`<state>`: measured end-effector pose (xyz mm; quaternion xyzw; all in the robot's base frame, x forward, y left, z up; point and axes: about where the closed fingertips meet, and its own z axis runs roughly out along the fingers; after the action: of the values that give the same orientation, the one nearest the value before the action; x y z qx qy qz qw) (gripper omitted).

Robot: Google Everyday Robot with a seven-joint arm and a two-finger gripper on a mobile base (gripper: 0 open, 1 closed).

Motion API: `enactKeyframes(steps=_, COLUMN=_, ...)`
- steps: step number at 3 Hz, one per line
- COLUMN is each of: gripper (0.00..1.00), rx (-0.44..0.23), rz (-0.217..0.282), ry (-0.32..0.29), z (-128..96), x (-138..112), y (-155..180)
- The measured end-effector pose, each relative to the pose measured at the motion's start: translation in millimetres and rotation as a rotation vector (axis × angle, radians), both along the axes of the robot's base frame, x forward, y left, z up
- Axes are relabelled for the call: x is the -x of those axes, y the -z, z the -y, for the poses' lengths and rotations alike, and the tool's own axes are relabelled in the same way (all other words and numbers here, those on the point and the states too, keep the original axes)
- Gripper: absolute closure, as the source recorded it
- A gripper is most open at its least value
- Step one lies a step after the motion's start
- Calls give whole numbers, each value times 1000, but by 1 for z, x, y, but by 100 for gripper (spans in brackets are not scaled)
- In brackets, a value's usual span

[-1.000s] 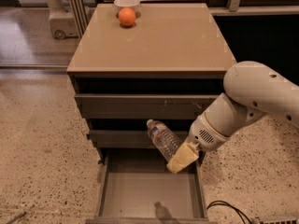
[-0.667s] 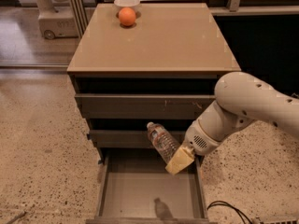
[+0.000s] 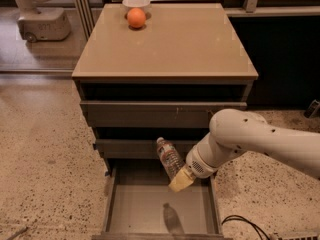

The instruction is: Place water bottle into bottom drawer

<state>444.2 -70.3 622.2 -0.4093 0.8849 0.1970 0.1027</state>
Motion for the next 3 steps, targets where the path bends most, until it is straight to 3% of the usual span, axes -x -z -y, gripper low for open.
enactKeyframes(steps=1, gripper=100, rx=11, rz=-21, ry=22, z=-13, x=27, y=75)
enactKeyframes(steps=2, gripper=100, rx=11, rz=-21, ry=22, z=-13, x=27, y=75)
enactKeyframes(steps=3, gripper=100, rx=-15, rz=-46, ry=13, z=-10, x=27, y=107)
